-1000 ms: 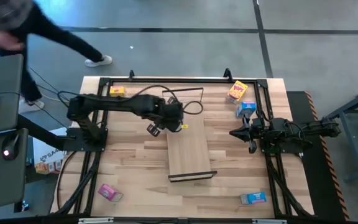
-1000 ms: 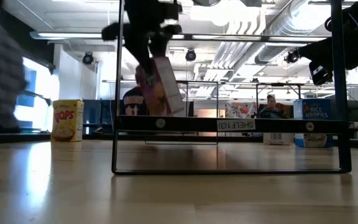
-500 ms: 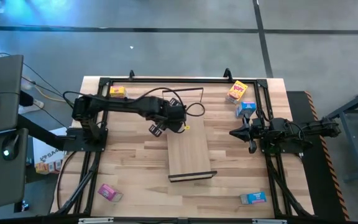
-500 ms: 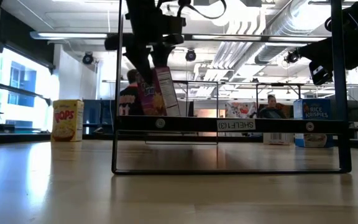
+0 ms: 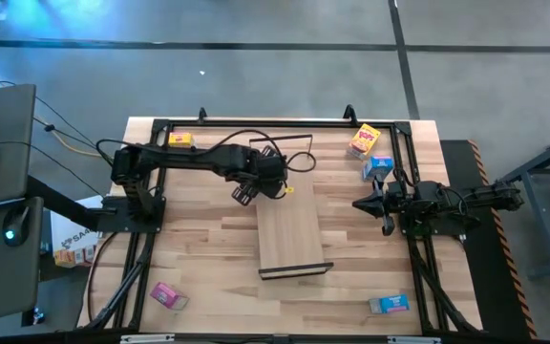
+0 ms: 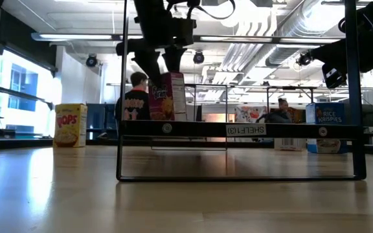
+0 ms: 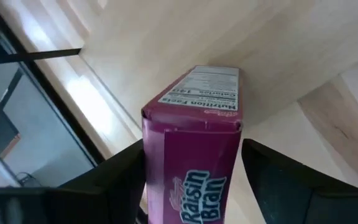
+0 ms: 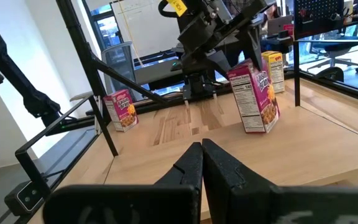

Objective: Stack cereal on shelf
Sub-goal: Put the top purple cereal box on the shelf

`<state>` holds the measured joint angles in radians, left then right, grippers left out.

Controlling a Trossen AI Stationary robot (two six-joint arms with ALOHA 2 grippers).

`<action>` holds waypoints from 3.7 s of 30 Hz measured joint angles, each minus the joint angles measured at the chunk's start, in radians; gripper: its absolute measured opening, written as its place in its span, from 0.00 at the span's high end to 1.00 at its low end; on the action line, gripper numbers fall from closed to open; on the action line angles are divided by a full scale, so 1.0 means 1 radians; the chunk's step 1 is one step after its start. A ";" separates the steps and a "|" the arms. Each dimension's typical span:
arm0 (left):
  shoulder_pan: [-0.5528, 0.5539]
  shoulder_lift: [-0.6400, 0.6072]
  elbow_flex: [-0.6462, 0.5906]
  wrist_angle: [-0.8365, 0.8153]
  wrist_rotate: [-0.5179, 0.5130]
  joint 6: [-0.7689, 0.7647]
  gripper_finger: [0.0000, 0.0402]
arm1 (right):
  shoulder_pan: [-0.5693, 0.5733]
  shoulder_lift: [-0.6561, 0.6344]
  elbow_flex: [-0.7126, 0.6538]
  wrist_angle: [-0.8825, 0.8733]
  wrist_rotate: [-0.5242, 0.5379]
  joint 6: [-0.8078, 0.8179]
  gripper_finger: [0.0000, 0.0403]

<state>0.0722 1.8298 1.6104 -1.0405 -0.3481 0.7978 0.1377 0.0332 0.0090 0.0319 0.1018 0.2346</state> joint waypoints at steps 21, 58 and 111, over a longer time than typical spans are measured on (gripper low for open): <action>0.002 -0.030 0.058 -0.021 -0.082 -0.027 0.38 | 0.000 0.000 0.000 0.000 0.000 0.000 1.00; -0.325 -0.201 -0.872 1.362 -0.341 -1.470 1.00 | 0.000 0.013 0.000 0.000 0.000 0.000 1.00; -0.196 -0.403 -1.151 1.620 -0.053 -1.799 1.00 | 0.000 0.012 0.000 0.000 0.000 0.000 1.00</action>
<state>-0.1235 1.4272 0.4597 0.5797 -0.4007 -1.0010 0.1379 0.0456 0.0090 0.0322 0.1018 0.2345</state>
